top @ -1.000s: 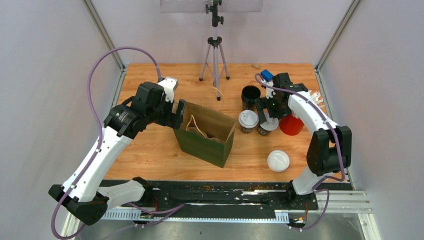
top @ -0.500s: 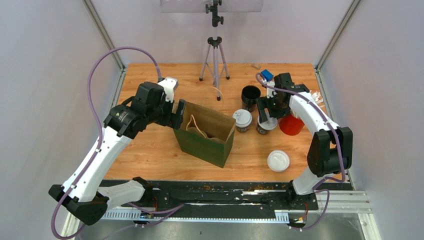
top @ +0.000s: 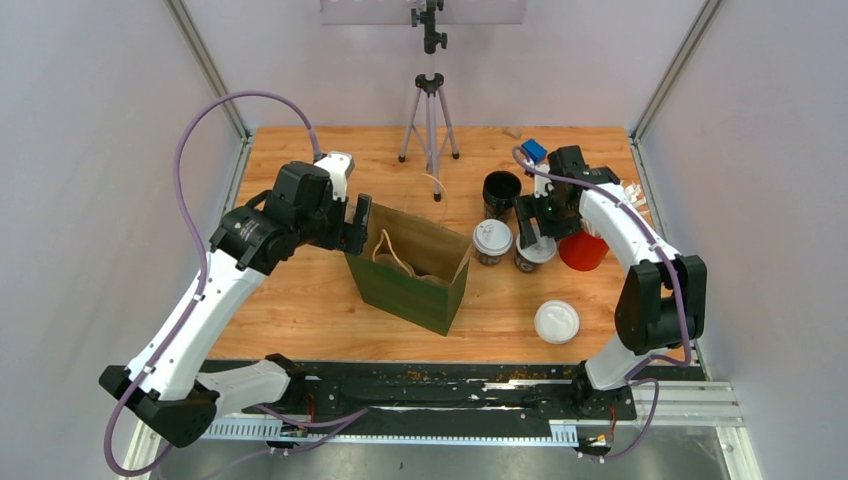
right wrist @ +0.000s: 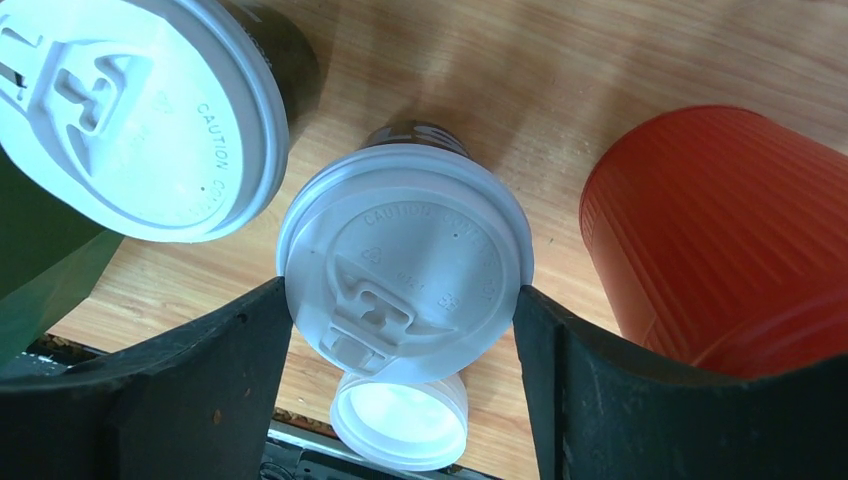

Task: Pack the takeout coffee

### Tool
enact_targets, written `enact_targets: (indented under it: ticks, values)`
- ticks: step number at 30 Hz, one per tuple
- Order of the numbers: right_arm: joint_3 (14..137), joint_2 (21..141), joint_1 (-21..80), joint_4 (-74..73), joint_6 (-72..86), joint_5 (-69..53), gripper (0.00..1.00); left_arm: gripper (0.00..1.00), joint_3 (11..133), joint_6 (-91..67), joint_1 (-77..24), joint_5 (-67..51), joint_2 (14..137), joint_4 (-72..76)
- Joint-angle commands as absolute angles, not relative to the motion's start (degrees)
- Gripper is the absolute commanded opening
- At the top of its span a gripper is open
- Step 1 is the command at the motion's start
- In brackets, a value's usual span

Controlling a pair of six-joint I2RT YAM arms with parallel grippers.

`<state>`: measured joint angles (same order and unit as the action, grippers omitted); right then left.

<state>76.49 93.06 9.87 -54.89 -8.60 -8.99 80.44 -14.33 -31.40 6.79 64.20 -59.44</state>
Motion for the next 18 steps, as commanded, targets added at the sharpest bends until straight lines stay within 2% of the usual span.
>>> enact_targets:
  ticks: [1,4,10,18]
  values:
    - [81.5,89.9,9.8,-59.1,-6.8,-7.9,0.77,1.00,83.3,-16.0,-31.2,7.6,64.9,-58.4]
    - [83.8,88.7,9.8,-61.8,-5.6,-7.9,0.77,0.99,83.9,-15.9,-31.2,7.4,65.9,-59.3]
    - [92.2,87.1,10.6,-69.5,-4.8,-7.7,0.77,0.90,86.5,-14.6,-31.1,11.3,68.2,-62.2]
    - [106.6,83.4,15.3,-74.0,-2.5,-10.3,0.76,0.67,86.9,-17.8,-31.1,3.9,70.5,-60.0]
